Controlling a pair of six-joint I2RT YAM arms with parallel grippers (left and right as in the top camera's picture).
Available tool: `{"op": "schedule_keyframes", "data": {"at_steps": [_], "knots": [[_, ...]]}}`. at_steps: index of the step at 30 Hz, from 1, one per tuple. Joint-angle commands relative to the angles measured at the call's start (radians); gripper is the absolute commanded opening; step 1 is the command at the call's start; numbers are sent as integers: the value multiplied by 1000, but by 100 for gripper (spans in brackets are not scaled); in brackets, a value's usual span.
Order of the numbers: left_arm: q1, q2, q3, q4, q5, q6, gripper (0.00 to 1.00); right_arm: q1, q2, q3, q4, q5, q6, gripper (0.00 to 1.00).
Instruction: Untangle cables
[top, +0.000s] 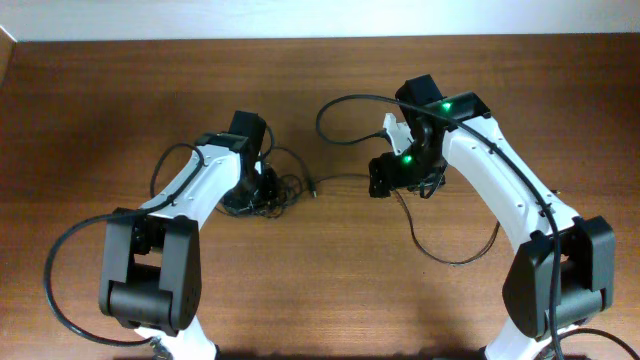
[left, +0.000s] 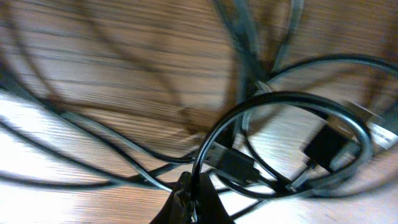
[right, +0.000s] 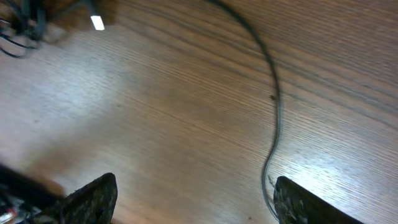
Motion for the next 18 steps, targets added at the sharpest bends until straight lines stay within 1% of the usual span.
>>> {"op": "schedule_keyframes", "data": {"at_steps": [1, 3, 4, 6, 7, 8, 9, 10, 11, 12, 13, 14, 15, 18], "knots": [[12, -7, 79, 1, 233, 13, 0, 8, -2, -5, 14, -121, -1, 81], [14, -7, 127, 0, 312, 13, 0, 8, -2, -5, 24, -255, -73, 81], [14, -8, 144, -2, 340, 13, 0, 8, -2, -5, 27, -283, -75, 81], [16, -8, 151, 2, 335, 13, 0, 8, -2, -5, 43, -346, -74, 81], [16, -8, 151, 2, 335, 17, 0, 8, -2, -5, 60, -368, -51, 81], [15, -8, 151, 2, 347, 60, 0, 8, -2, -5, 73, -366, -16, 80], [16, -8, 151, 2, 362, 152, 0, 8, -2, -8, 99, -366, 28, 78], [16, -8, 151, -3, 360, 252, 2, 8, -2, -9, 120, -366, 76, 73], [15, -8, 151, -10, 347, 320, 5, 8, -2, -9, 130, -363, 99, 65], [15, -8, 151, -24, 291, 334, 8, 11, 0, -9, 134, -347, 121, 60], [13, -8, 150, -37, 241, 334, 9, 22, 7, -9, 134, -318, 146, 58], [13, -8, 143, -57, 177, 333, 8, 48, 21, -13, 146, -298, 149, 58], [13, -7, 130, -63, 143, 330, 6, 69, 34, -15, 158, -294, 167, 58], [13, -6, 55, -25, 127, 319, 6, 126, 82, -16, 229, -294, 259, 58]]}}
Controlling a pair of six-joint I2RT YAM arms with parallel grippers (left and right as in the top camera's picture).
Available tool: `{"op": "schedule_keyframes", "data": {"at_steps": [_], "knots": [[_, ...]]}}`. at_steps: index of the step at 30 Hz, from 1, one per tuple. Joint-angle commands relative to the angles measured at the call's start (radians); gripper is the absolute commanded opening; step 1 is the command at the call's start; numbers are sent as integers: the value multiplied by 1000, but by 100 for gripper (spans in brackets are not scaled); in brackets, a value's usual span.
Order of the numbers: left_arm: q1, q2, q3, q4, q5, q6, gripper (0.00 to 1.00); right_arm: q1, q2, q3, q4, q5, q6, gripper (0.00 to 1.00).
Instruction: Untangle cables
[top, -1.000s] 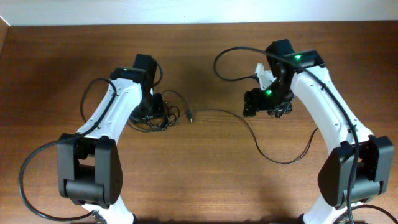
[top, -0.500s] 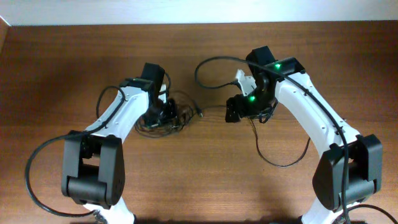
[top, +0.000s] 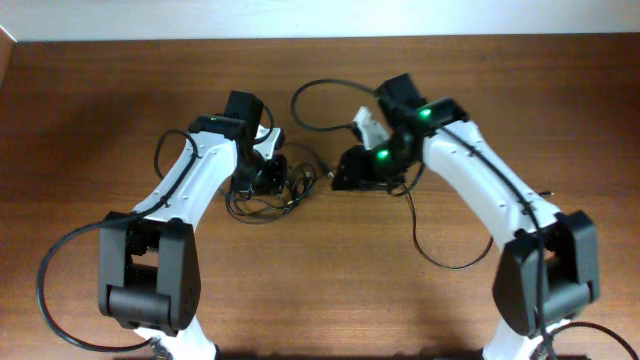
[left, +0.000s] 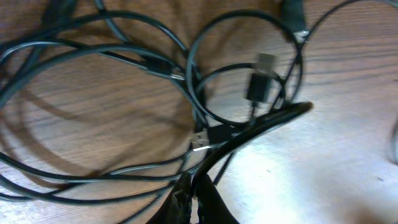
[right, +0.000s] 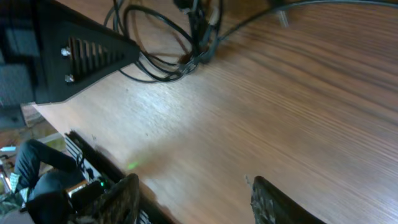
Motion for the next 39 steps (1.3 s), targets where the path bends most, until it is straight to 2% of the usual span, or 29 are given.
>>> {"op": "schedule_keyframes", "data": {"at_steps": [1, 3, 7, 15, 16, 19, 20, 25, 28, 31, 34, 35, 36, 38, 39], "knots": [[3, -2, -92, 43, -57, 23, 5, 61, 69, -11, 72, 15, 124, 59], [3, 2, -132, 79, -62, 23, 6, 87, 109, -11, 127, 48, 208, 58], [5, 5, -163, 83, -424, -201, 2, 90, 160, -11, 217, 98, 281, 58], [4, 6, -180, 101, -259, -175, 4, 98, 171, -11, 234, 221, 319, 52], [4, 6, -180, 98, -248, -175, 4, 98, 171, -11, 234, 221, 362, 52], [4, 6, -180, 92, -92, -48, 6, 99, 177, -11, 252, 275, 476, 52], [4, 6, -180, 82, -77, -47, 6, 99, 183, -11, 257, 282, 493, 52], [4, 6, -180, 75, -93, -47, 6, 130, 230, -11, 273, 280, 598, 53], [4, 6, -180, 74, -197, -47, 6, 148, 248, -11, 314, 281, 648, 53], [4, 6, -180, 74, -206, -47, 6, 152, 262, -11, 367, 282, 723, 53], [4, 6, -180, 74, -206, -47, 6, 152, 269, -11, 401, 304, 737, 52], [4, 6, -180, 74, -206, -47, 6, 152, 269, -11, 403, 313, 755, 46], [4, 6, -180, 74, -206, -47, 6, 152, 269, -11, 401, 321, 753, 29], [4, 6, -180, 56, -186, -47, 7, 152, 269, -11, 378, 331, 750, 13], [4, 6, -180, 20, -119, -43, 9, 152, 269, -11, 365, 346, 747, 4]]}}
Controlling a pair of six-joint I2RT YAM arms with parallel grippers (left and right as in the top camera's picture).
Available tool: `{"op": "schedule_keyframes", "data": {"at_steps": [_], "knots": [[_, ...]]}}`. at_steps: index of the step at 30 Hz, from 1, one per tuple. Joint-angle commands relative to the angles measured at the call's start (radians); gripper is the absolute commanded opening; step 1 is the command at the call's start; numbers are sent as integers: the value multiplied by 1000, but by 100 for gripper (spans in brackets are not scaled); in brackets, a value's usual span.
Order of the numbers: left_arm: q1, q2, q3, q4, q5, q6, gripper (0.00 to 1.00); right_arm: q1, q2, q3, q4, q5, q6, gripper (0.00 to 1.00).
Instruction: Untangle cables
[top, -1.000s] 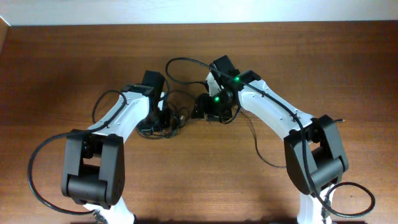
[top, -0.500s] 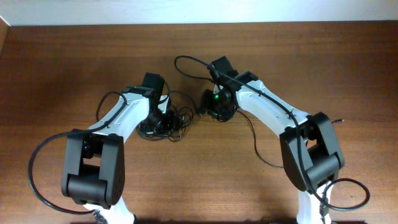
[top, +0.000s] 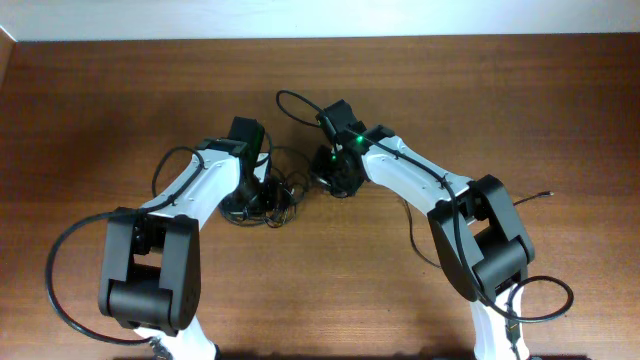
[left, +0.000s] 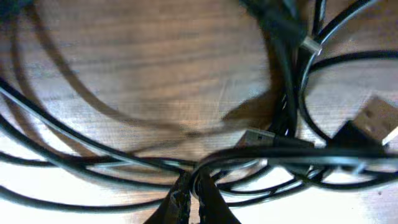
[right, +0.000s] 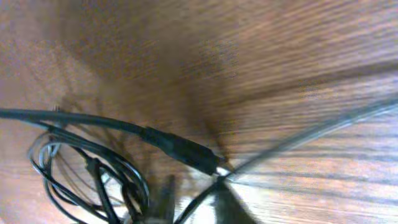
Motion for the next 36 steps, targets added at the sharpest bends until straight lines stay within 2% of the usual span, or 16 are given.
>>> {"op": "schedule_keyframes", "data": {"at_steps": [1, 5, 7, 9, 10, 11, 12, 14, 15, 17, 20, 28, 30, 31, 33, 36], "knots": [[5, 6, -13, -100, 176, 57, 9, 5, 15, -9, -24, 48, 6, 4], [5, 6, 15, -275, 286, 163, 5, 5, 15, -9, -15, 48, 6, 4], [5, 6, 74, -360, 323, 240, 10, 5, 15, -9, -15, 48, 6, 4], [4, 6, 114, -400, 164, 185, 13, 5, 15, -9, -15, 48, 6, 4], [5, 6, 132, -420, -13, 58, 13, 5, 15, -9, -15, 48, 6, 4], [4, 6, 134, -413, -106, -52, 13, 5, 15, -9, -15, 48, 6, 4], [5, 6, 134, -389, -79, -94, 33, 5, 15, -9, -15, 48, 6, 4], [3, 6, 134, -343, -54, -93, 59, 5, 15, -9, -15, 48, 6, 4], [3, 7, 134, -311, -54, -94, 66, 5, 15, -9, -16, 48, 6, 4], [3, 7, 132, -255, -25, -98, 63, 5, 15, -9, -16, 48, 6, 4], [3, 7, 102, -167, -18, -101, 46, 5, 15, -9, -16, 48, 6, 4], [3, 20, 1, 60, 61, -124, 30, 5, 15, -9, -15, 48, 6, 4], [3, 20, -39, 102, 61, -124, 29, 5, 15, -9, -15, 48, 6, 4], [3, 20, -46, 106, 68, -124, 17, 5, 15, -9, -15, 48, 6, 4], [4, 13, -36, 92, 126, -107, 3, 5, 15, -9, -15, 48, 6, 4], [6, -26, 31, 4, 299, -80, 0, 5, 15, -9, -15, 48, 6, 4]]}}
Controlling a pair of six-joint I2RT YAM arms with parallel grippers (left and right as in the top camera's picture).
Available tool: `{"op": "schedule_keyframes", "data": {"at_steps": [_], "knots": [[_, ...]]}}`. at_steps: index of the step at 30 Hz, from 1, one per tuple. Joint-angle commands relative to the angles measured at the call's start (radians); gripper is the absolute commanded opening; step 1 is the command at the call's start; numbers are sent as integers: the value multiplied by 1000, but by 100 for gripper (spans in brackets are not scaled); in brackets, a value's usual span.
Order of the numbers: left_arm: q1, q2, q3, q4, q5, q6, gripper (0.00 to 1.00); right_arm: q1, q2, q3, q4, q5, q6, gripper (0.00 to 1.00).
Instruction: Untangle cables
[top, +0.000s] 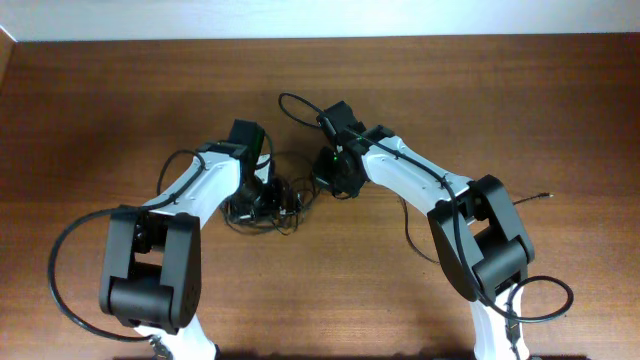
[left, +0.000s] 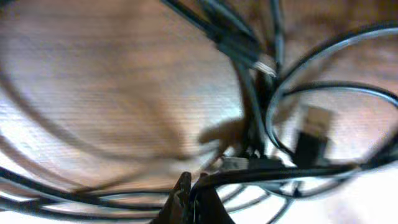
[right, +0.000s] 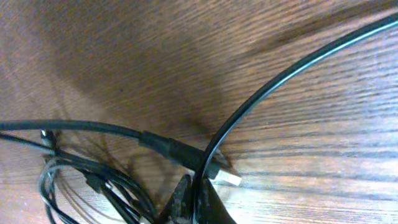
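A tangle of black cables (top: 283, 207) lies on the wooden table between my two arms. My left gripper (top: 252, 197) (left: 190, 190) sits on the tangle's left side, shut on one black cable (left: 280, 171) that runs off to the right. A USB plug (left: 313, 133) lies among the loops just beyond it. My right gripper (top: 320, 184) (right: 197, 190) is at the tangle's right edge, shut on a thin black cable (right: 292, 68) that arcs away up and to the right. Beside its fingers lies a silver-tipped USB plug (right: 225, 176).
The thin cable (top: 412, 243) trails in a loop across the table to the right, ending in a small plug (top: 545, 196) near the right arm's base. A cable loop (top: 292, 104) from the right arm stands behind the tangle. The table's far edge runs along the top.
My right gripper's fingers stood a little apart around the thin cable; now they are shut on it beside the USB plug. The left gripper still holds its cable, and the tangle has shifted slightly.
At first my left gripper was shut on a cable in the tangle while the right gripper stood open well to the right. The right gripper was then nearer, then at the tangle's right edge over the thin cable. Now both grippers hold cables.
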Motion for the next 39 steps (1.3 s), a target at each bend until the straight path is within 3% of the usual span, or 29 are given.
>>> {"op": "schedule_keyframes", "data": {"at_steps": [1, 5, 10, 14, 17, 18, 19, 23, 26, 31, 33, 35, 37, 38, 39], "knots": [[6, -42, 54, -39, 175, 23, 0, 5, 14, -9, 3, 19, 2, 4], [6, -45, 54, -90, 226, 23, 0, 5, 14, -9, 3, 19, 2, 4], [-15, -43, 8, -134, 151, 25, 0, 5, 14, -9, 3, 19, 2, 4], [-29, -43, -3, -298, 265, 232, 0, 5, 14, -9, 3, 19, 2, 4], [-29, -43, -3, -377, -34, 135, 0, 5, 14, -9, 3, 19, 2, 4], [-29, -43, -3, -381, -66, 117, 0, 5, 14, -9, 3, 19, 2, 4], [-29, -43, -3, -378, -11, 127, 3, 5, 14, -9, 3, 19, 2, 4], [-28, -43, -3, -375, 337, 393, 2, 5, 14, -9, 3, 19, 1, 4], [-22, -43, -3, -373, 703, 614, 0, 5, 14, -9, 3, 19, 1, 4], [89, -43, 3, -248, 1122, 625, 0, 5, 14, -9, -1, 19, -25, 4], [145, -43, 3, -208, 1223, 625, 0, 5, 14, -9, -1, 19, -30, 4], [209, -43, 3, -174, 1182, 619, 0, 0, 14, -9, -1, 18, -63, 4], [270, -43, 2, -161, 892, 486, 0, -28, -2, -8, 0, -78, -187, 7], [286, -43, 2, -162, 766, 426, 0, -44, -13, -6, 0, -121, -242, 13], [295, -43, 2, -162, 660, 370, 0, -64, -29, -6, -1, -174, -308, 31]]}}
